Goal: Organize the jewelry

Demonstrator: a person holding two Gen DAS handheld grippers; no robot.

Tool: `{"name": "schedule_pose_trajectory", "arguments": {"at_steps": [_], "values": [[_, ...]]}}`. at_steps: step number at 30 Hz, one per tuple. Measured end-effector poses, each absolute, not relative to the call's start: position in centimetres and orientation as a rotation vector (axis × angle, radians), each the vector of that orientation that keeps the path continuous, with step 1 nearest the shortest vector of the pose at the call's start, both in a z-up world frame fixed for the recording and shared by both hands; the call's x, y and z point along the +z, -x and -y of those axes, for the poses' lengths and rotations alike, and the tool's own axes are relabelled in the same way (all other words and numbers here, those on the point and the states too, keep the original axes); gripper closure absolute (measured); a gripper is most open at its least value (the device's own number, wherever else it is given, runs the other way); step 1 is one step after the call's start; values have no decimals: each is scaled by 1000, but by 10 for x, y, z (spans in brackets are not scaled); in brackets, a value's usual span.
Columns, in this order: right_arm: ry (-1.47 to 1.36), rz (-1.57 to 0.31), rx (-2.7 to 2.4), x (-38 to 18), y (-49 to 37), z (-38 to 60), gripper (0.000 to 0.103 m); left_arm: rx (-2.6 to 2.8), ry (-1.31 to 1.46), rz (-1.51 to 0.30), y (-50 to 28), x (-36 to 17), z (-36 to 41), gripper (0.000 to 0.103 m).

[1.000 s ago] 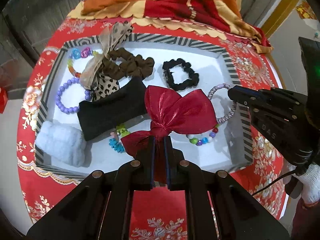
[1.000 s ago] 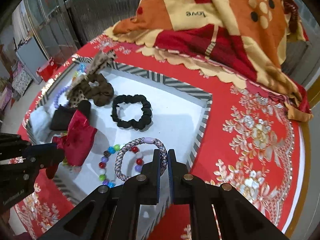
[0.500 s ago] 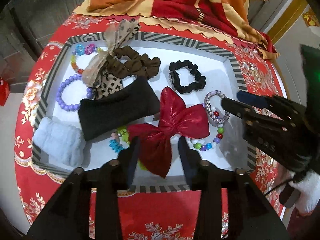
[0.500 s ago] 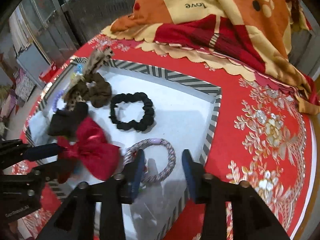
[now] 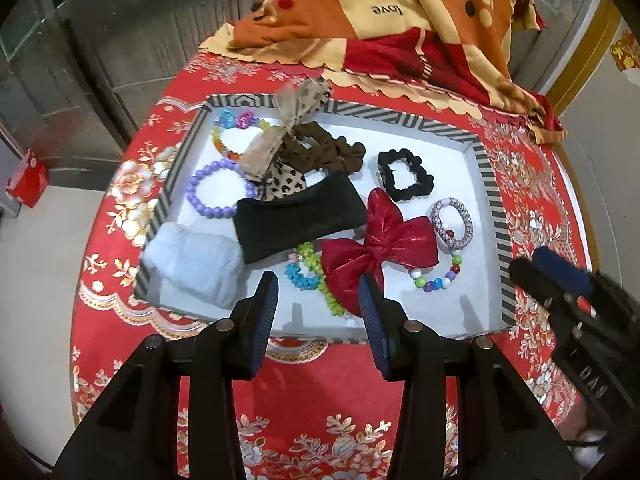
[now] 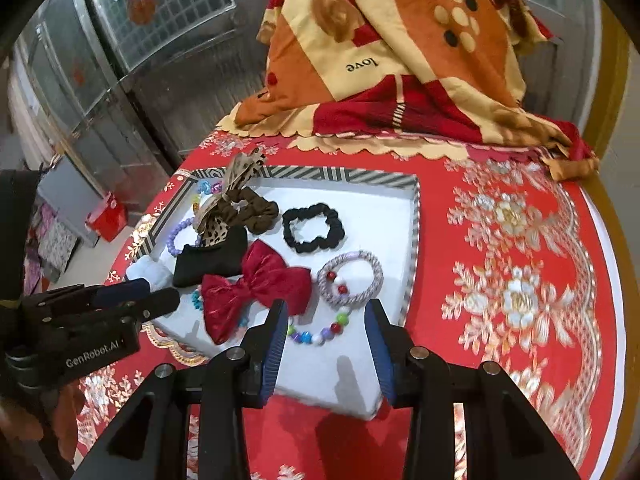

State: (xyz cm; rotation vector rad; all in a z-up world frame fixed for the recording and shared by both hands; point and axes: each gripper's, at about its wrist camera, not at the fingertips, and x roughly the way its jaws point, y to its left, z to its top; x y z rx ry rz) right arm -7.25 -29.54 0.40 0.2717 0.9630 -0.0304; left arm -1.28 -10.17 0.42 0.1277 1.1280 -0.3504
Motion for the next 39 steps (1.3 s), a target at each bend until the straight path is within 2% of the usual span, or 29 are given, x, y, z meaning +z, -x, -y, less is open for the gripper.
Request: {"name": "schedule_pose_trajectory", "arguments": {"at_steps": [7, 13, 15, 17, 39], "values": [[-305, -942, -56, 10, 84, 278, 65, -331, -132, -1080, 22, 19, 94, 62], [-303, -932, -85, 17, 86, 273, 61, -317, -134, -1042, 27, 30, 91, 62], [-310, -928, -94, 20, 86, 273, 51, -317, -130, -1039, 28, 31, 90, 62], [-311, -922, -94, 22, 86, 273, 46, -315, -127, -1034, 29, 32, 88, 62], [-280, -940, -94, 24, 86, 270, 45, -300, -125, -1023, 33, 36, 84, 62]]}}
